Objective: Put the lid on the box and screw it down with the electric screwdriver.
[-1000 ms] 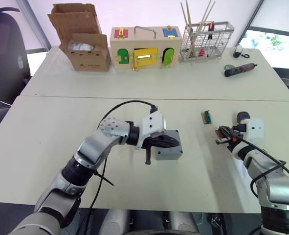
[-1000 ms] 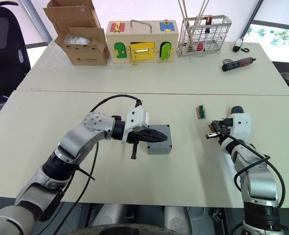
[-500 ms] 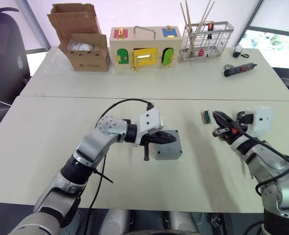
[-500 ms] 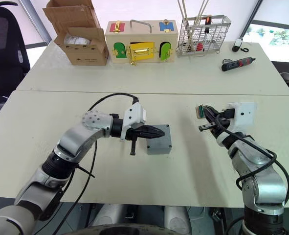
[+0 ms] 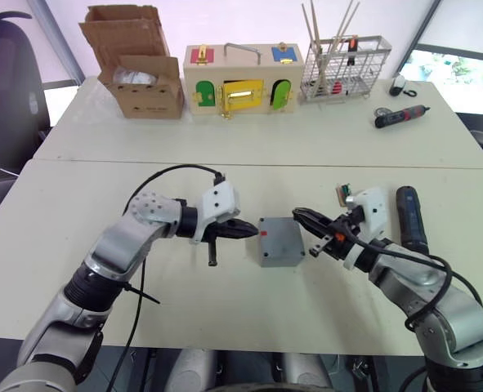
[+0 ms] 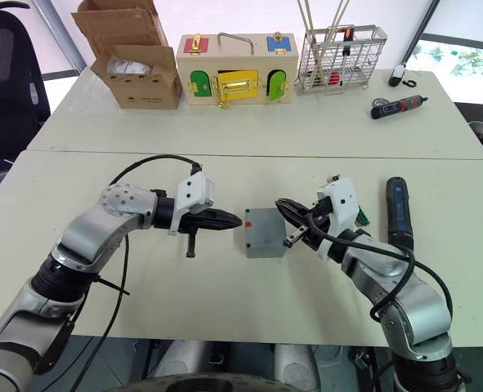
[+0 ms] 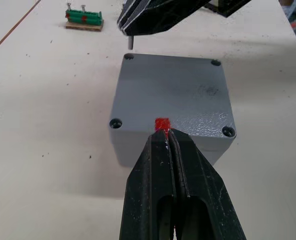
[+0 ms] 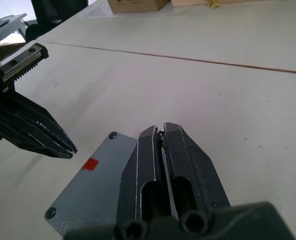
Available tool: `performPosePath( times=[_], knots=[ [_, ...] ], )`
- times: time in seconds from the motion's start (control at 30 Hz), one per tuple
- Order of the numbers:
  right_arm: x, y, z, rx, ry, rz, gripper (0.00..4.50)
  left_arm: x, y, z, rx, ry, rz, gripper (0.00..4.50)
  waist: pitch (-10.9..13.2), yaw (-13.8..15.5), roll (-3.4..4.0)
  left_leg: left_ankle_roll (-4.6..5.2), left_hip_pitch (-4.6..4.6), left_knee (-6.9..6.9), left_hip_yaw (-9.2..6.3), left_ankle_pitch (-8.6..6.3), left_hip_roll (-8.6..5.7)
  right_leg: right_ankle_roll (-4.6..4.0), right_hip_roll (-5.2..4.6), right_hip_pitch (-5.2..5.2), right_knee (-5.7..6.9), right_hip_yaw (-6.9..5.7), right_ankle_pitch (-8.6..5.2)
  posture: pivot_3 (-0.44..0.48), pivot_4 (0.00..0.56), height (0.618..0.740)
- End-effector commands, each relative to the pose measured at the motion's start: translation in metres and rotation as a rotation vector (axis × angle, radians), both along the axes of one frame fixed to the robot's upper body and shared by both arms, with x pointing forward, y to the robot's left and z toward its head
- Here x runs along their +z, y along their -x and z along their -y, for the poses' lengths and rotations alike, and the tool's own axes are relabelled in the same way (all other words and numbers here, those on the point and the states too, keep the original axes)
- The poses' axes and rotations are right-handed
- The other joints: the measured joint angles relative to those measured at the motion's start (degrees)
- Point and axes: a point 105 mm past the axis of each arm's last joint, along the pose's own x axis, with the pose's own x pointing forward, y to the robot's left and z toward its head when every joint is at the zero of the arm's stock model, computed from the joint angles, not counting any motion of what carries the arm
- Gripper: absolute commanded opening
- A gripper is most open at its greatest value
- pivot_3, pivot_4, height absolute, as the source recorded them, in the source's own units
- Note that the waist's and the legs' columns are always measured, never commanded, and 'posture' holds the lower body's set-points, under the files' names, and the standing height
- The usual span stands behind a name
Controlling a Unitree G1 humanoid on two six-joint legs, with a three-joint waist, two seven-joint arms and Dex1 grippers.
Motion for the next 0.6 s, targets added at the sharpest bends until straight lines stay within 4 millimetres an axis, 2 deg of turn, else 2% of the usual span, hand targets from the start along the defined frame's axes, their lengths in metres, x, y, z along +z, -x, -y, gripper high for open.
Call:
performPosePath(
  times=[0.03,0.6],
  knots=[
    [0.0077,-0.0009,-0.0025,0.013,0.002,0.045,0.08,0.0077,0.0045,0.0026,-0.010,0.023,0.024,0.00,0.0,0.0,0.00,0.00,0.00,0.00,0.00,0.00,0.00,0.00,0.00,0.00,0.00,0.00,0.00,0.000,0.150,0.694],
    [-0.0016,-0.0048,0.0074,-0.042,0.005,0.025,0.08,0.0075,0.0042,0.0069,-0.010,0.031,0.026,0.00,0.0,0.0,0.00,0.00,0.00,0.00,0.00,0.00,0.00,0.00,0.00,0.00,0.00,0.00,0.00,0.000,0.150,0.694]
  ],
)
